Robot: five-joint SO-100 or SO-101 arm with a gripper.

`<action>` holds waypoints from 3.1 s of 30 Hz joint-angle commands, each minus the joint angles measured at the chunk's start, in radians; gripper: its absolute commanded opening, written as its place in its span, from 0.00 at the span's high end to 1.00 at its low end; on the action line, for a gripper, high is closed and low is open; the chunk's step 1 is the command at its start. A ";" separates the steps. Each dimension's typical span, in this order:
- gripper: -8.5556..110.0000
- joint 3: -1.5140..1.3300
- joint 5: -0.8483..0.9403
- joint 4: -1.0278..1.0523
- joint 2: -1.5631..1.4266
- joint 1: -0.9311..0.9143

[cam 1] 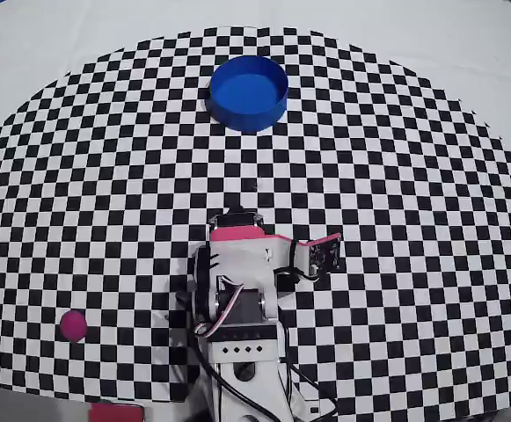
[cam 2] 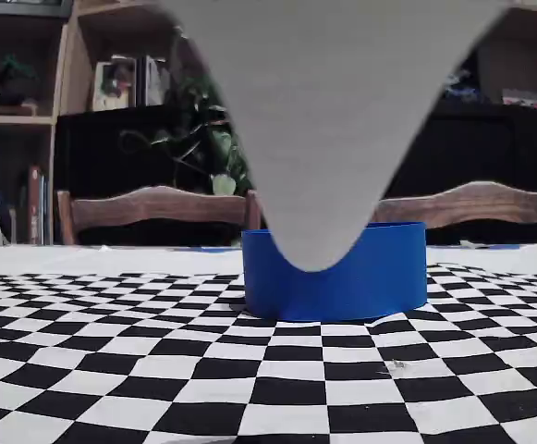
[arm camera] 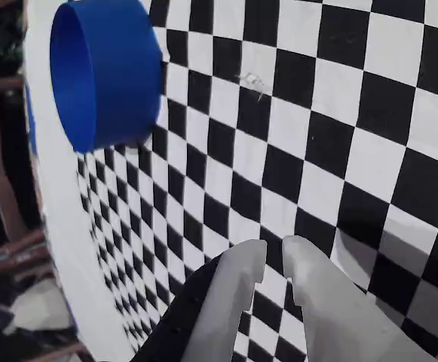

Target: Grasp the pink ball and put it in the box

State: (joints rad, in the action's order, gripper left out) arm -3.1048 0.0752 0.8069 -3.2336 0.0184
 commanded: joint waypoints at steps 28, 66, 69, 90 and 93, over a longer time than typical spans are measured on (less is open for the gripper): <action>0.93 -0.008 0.009 -0.002 -0.011 0.002; 0.81 -0.008 0.525 -0.713 0.077 0.000; 0.81 -0.008 0.747 -0.701 0.080 0.000; 0.76 -0.008 1.460 -0.710 0.066 0.002; 0.75 -0.008 1.491 -0.710 0.066 -0.002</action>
State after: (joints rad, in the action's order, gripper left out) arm -3.1048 1.5478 0.1150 -3.1600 0.0215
